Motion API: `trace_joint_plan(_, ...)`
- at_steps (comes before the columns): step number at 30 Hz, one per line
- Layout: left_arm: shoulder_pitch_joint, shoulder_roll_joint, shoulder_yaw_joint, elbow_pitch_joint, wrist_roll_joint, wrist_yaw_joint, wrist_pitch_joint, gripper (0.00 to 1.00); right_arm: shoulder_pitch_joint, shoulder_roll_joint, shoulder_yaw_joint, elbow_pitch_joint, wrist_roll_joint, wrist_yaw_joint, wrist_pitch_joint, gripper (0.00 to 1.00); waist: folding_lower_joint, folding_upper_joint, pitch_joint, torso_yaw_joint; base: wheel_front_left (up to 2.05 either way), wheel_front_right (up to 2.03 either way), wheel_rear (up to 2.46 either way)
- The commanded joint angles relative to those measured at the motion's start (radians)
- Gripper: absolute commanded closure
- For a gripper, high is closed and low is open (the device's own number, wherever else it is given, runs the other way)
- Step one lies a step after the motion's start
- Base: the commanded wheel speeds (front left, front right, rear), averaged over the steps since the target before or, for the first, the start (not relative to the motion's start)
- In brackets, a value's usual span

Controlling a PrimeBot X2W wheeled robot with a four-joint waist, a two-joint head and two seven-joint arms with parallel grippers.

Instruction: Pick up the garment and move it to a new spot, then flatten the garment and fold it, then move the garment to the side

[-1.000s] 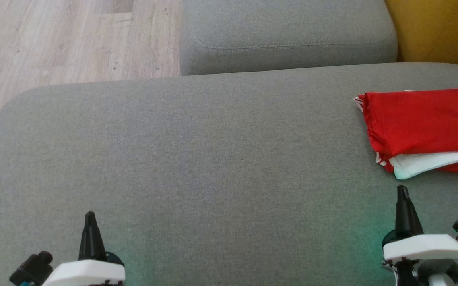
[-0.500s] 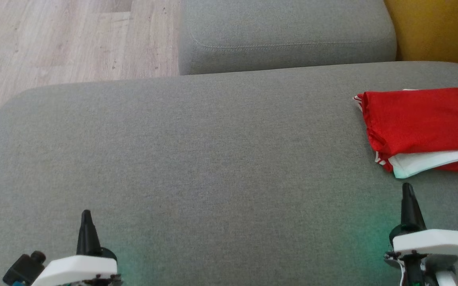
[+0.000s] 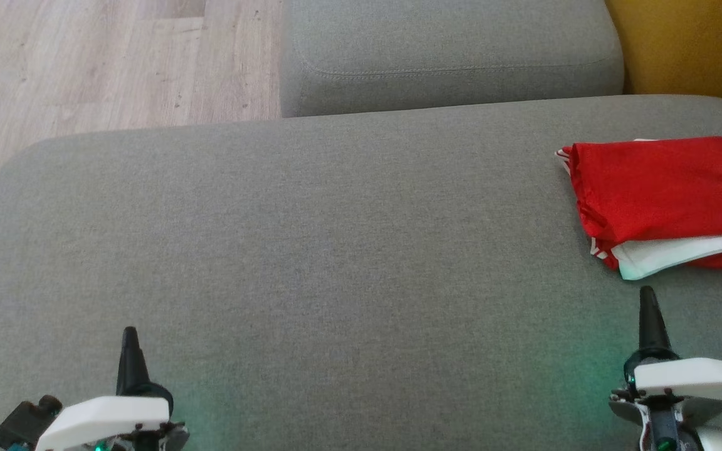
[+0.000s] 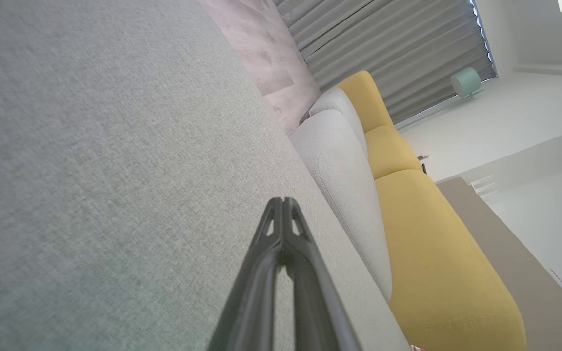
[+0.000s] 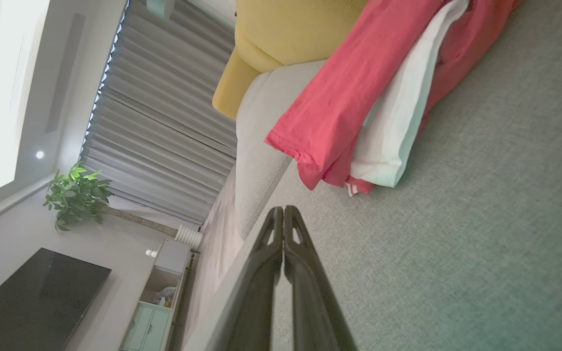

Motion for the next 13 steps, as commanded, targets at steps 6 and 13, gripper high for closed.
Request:
trace_joint_plan(6, -0.061, 0.005, 0.038, -0.036, -0.075, -0.011, 0.021, 1.00, -0.064, -0.015, 0.001, -0.039, 0.086, 0.005, 0.024, 1.00, 0.0000, 0.0000, 0.001, -0.001, 0.00, 0.00, 0.00)
trace_joint_plan(13, -0.069, 0.005, 0.050, -0.037, -0.145, -0.016, 0.042, 1.00, -0.072, -0.016, -0.007, -0.041, 0.164, 0.006, 0.044, 1.00, 0.0000, 0.0000, 0.002, -0.003, 0.00, 0.00, 0.00)
